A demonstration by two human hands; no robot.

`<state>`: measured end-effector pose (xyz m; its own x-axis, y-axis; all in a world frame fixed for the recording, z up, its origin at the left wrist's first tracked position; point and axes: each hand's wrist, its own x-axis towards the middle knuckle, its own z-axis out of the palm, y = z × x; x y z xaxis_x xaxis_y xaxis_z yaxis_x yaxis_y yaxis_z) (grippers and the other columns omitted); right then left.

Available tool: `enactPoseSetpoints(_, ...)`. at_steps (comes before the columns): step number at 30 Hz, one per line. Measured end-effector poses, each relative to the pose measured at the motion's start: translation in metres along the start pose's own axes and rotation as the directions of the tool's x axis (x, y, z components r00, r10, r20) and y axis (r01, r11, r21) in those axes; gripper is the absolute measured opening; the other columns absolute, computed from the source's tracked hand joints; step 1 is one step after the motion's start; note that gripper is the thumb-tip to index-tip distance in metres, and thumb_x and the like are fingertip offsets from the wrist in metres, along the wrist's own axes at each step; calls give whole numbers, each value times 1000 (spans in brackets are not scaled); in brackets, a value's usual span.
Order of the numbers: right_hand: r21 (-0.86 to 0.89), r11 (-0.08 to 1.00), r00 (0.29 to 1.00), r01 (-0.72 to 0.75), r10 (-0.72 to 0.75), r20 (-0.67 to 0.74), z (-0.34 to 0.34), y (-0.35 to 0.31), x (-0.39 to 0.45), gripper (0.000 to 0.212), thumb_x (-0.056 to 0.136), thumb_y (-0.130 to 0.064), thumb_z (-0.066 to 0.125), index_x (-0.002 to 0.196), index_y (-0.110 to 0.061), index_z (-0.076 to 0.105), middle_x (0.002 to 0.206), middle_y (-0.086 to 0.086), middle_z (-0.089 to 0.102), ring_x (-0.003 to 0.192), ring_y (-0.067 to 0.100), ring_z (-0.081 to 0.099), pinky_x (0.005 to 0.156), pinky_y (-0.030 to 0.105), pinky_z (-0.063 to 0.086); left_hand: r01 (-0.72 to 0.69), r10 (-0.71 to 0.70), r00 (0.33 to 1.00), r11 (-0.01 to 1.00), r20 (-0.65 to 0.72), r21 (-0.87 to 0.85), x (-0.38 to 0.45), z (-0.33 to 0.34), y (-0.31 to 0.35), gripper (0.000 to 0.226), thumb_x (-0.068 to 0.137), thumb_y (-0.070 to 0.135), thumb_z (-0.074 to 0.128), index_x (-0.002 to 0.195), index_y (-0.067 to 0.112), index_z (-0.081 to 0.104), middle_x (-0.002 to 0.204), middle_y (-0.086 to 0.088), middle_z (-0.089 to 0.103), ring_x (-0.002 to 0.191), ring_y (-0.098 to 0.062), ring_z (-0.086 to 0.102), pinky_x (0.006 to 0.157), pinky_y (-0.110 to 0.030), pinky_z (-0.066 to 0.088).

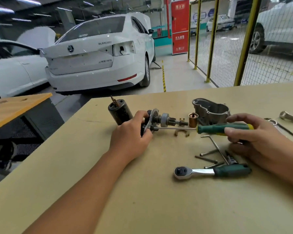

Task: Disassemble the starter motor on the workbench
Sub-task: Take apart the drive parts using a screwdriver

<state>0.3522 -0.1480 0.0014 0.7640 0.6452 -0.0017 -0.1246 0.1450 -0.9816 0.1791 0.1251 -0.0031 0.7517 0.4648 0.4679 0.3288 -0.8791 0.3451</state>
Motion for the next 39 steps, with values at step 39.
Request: enactPoseSetpoints(39, 74, 997, 999, -12, 9, 44, -15, -1, 15, 39, 63, -14, 82, 99, -18, 71, 85, 13, 69, 57, 19, 54, 45, 25, 49, -252, 247, 935, 968, 252, -15, 12, -14, -18, 50, 89, 50, 70, 134, 51, 48, 122, 24, 60, 83, -1, 50, 77, -28, 44)
